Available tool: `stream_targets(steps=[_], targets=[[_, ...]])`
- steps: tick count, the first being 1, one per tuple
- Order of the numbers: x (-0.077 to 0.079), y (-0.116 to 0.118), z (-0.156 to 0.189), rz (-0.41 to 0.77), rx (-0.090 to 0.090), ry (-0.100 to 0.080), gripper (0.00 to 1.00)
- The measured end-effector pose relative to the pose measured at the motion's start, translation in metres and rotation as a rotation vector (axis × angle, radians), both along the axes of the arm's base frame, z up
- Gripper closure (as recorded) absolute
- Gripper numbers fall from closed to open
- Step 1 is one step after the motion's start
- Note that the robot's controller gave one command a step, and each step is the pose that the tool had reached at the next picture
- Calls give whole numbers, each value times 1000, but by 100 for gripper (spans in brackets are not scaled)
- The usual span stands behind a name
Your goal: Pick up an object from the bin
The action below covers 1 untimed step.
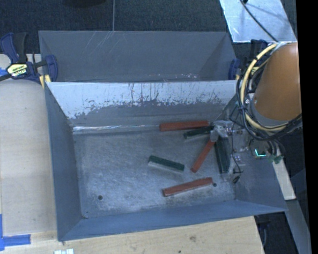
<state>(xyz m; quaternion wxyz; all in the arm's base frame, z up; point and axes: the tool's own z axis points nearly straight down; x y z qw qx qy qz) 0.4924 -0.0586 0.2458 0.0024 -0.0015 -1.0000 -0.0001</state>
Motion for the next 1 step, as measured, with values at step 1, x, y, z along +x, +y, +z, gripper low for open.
stream_targets(steps=[1], targets=[[25,-25,-169,142,1,-2,0]])
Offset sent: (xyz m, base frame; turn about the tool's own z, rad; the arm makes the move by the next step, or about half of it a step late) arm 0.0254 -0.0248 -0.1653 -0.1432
